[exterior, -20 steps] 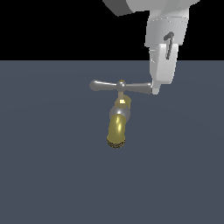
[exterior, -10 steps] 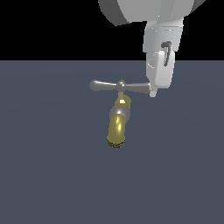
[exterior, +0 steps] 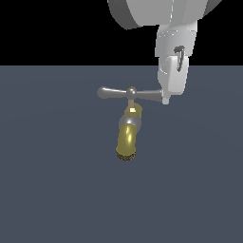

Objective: Turn on the faucet by rotating a designated handle.

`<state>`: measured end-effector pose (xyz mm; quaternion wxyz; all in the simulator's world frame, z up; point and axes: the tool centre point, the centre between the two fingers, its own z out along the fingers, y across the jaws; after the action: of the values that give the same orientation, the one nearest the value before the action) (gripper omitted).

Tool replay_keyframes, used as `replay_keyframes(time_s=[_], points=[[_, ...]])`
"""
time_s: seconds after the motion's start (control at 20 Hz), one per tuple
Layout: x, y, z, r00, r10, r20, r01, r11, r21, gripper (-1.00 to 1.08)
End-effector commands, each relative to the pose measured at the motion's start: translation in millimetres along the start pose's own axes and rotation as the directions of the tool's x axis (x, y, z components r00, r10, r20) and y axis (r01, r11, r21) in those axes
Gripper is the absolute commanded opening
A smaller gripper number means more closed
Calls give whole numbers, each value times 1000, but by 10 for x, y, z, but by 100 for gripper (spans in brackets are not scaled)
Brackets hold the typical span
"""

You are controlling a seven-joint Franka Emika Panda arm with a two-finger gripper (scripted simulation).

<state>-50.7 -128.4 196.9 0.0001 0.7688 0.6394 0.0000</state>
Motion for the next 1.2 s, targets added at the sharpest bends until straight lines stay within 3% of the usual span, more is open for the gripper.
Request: replay_keyframes(time_s=[0.0,1.15], points=[[-6,67,0,1000,0,0,0,1000,0,-100],[-68,703,-1,1000,0,0,0,1000,0,-100]])
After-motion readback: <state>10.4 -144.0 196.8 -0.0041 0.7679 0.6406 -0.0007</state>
